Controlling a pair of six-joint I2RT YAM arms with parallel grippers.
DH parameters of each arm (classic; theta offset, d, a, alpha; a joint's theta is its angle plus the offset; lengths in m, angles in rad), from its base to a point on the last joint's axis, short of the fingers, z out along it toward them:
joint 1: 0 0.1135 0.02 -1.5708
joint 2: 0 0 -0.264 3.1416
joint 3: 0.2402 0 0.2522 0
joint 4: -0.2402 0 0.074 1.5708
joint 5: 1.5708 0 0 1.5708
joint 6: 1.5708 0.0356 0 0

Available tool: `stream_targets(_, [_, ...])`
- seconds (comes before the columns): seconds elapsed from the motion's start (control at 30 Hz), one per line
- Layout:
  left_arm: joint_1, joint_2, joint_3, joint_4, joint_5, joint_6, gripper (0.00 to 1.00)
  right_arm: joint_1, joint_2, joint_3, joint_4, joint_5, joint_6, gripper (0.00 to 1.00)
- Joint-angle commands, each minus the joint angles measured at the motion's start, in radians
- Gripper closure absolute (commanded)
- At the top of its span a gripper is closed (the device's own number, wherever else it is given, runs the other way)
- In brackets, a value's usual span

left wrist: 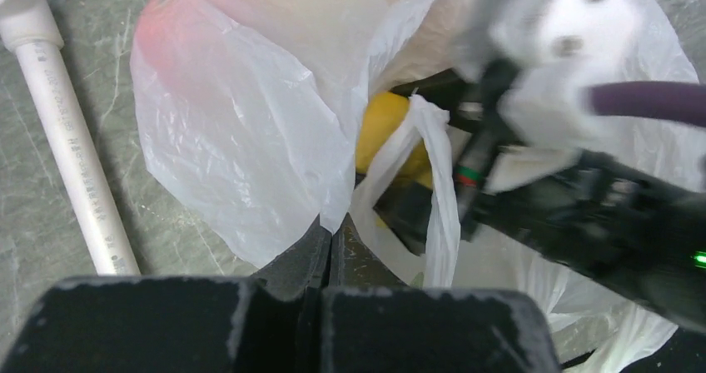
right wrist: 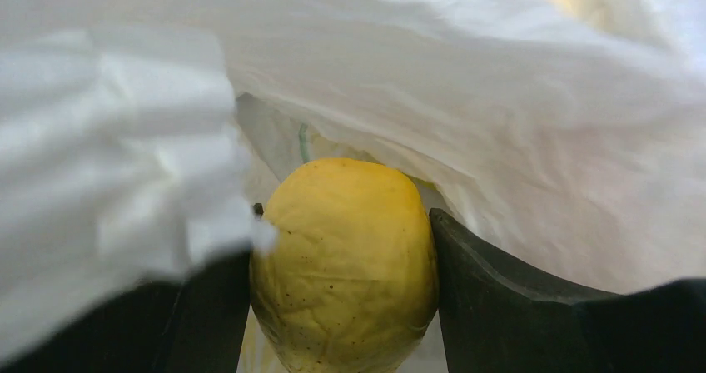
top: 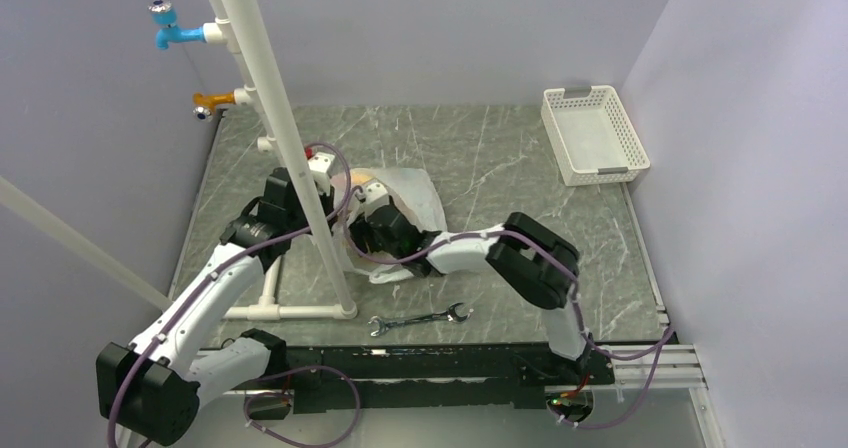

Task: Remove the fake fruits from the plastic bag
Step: Take out the fake fruit from the plastic bag, then place the fake fruit in the bin.

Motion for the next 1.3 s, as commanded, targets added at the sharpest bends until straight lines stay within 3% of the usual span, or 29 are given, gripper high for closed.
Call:
stream_targets(0.0, [0.0,0.046,0.085,0.008,0.077,-0.008,1.0,-0.019,-0.194,-0.1,0.075,-0.017,0.004,0.76])
stream_targets(0.17, [0.0,0.09,0.174,-0.053,0.104,0.006,1.0,-0.047,-0.316,-0.195,0.068,-0.072,0.008,0.79])
stream_targets(0.4, [0.0,0.057,0.065,0.026,0.067,0.033,1.0,-0.099,-0.45,-0.308,0.125,-0.359,0.081,0.82])
stream_targets(0.63, [0.001,0.026,0.06,0.043,0.098,0.043,1.0,-0.142,-0.562,-0.371,0.154,-0.505,0.138,0.83])
stream_targets(0.8, [0.001,0.027,0.061,0.039,0.111,0.042,1.0,-0.19,-0.654,-0.349,0.073,-0.483,0.174,0.85])
stream_targets(1.03, [0.003,0.026,0.061,0.041,0.13,0.038,1.0,-0.377,-0.759,-0.322,0.002,-0.465,0.223,0.86])
stream_targets(1.17, [0.003,0.018,0.06,0.04,0.138,0.037,1.0,-0.491,-0.802,-0.267,-0.109,-0.307,0.164,0.85])
stream_targets(1.27, [0.003,0.006,0.056,0.04,0.143,0.036,1.0,-0.56,-0.796,-0.215,-0.195,-0.107,0.062,0.84])
